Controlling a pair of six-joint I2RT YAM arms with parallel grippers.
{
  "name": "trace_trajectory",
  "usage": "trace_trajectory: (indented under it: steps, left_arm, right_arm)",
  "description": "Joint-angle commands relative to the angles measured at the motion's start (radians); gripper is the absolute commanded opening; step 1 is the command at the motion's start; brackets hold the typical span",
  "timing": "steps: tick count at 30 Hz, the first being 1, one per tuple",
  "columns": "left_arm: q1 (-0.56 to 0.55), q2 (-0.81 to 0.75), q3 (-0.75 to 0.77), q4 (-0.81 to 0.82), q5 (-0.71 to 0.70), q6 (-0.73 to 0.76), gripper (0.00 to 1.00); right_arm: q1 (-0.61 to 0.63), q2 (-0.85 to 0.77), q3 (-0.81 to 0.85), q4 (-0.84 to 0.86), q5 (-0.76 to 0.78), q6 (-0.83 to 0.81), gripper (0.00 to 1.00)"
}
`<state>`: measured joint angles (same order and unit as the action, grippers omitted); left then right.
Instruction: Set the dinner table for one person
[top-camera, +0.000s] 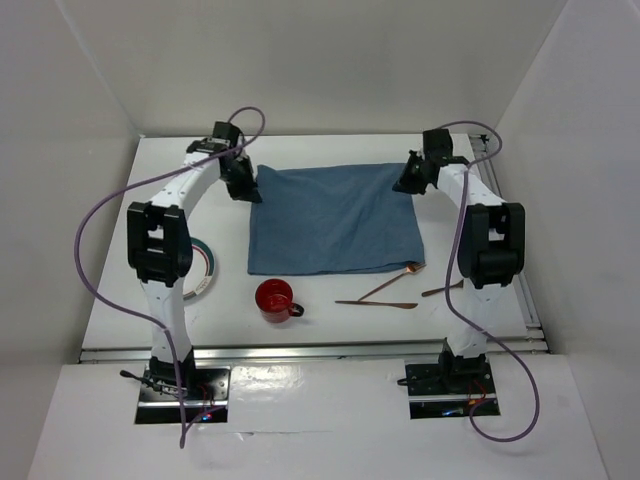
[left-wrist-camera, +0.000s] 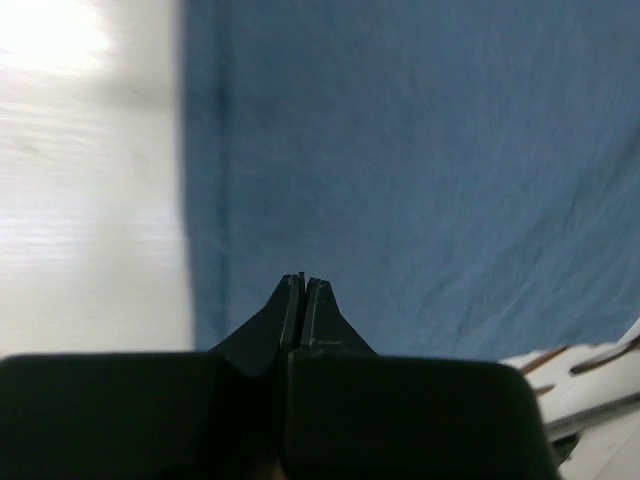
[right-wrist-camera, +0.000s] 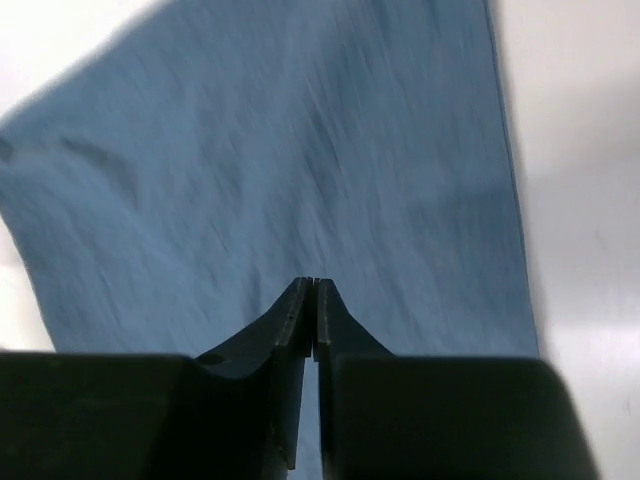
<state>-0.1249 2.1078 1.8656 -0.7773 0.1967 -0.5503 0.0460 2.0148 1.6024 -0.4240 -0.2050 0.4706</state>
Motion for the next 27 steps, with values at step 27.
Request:
trace_trajectory:
  steps: [27]
  left_arm:
    - [0.077,0.052,-0.226,0.043,-0.094,0.006,0.00]
  right_arm:
    - [0.216,0.009,-0.252,0.011,0.130,-0.024,0.09]
